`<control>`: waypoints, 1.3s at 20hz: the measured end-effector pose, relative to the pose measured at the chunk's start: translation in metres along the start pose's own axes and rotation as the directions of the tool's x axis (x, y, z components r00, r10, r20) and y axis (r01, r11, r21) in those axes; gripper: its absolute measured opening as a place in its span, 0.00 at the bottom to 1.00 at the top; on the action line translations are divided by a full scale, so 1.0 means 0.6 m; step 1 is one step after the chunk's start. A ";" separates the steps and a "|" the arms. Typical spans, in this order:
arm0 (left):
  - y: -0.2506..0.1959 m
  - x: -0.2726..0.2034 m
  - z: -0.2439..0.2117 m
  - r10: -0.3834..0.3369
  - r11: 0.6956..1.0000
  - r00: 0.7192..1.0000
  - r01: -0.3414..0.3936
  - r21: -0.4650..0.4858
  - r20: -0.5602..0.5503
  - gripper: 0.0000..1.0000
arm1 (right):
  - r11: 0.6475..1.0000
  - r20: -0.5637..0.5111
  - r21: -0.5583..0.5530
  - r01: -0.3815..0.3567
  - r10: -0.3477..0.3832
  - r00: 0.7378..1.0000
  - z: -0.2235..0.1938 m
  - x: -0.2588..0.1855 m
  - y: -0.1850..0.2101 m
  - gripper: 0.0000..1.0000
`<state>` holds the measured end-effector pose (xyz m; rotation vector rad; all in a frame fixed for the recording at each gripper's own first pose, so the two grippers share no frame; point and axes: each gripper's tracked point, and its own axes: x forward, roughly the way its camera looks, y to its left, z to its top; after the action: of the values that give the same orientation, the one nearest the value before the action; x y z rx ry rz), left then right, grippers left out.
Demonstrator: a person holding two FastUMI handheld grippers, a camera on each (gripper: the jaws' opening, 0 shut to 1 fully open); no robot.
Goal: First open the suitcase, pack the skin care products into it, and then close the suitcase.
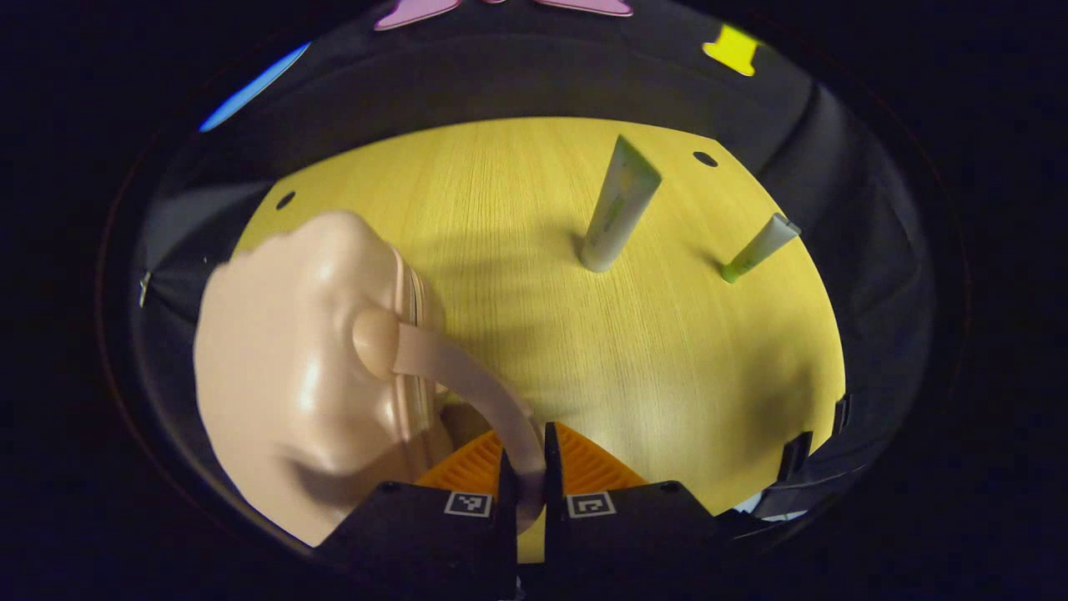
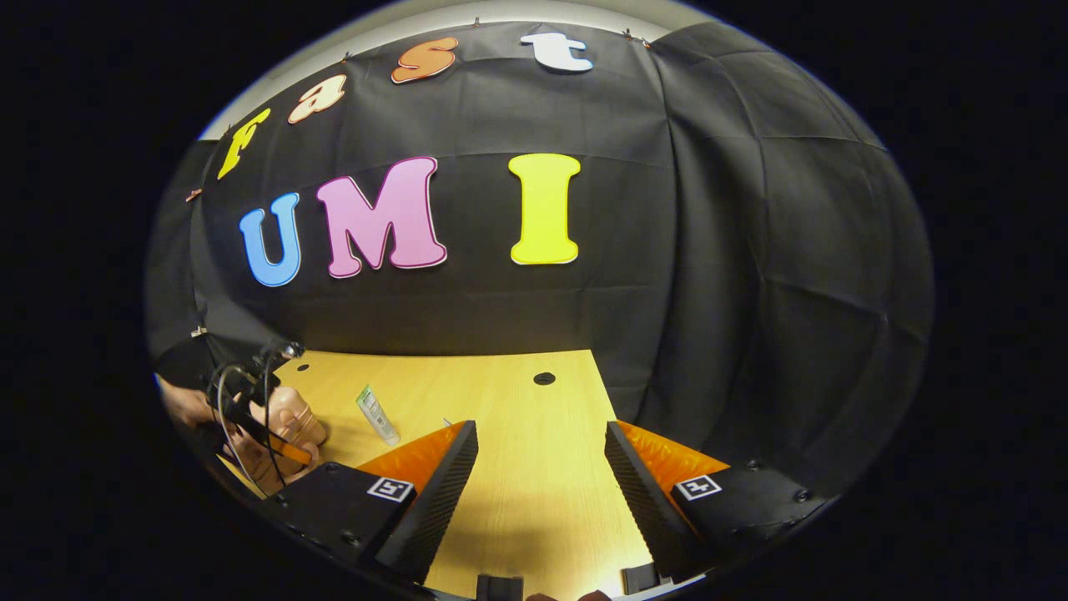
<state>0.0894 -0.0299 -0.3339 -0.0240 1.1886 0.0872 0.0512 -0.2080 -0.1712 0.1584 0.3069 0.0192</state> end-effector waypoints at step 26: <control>0.959 -0.132 -0.112 0.405 0.872 0.901 -0.328 -0.364 0.158 0.16 | 0.995 -0.031 0.077 -0.067 0.070 0.997 0.059 0.069 0.412 0.97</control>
<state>-0.0482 0.5349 -0.2699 -0.0785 0.9222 0.6145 0.1026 0.0325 -0.1114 0.2446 0.3358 0.0784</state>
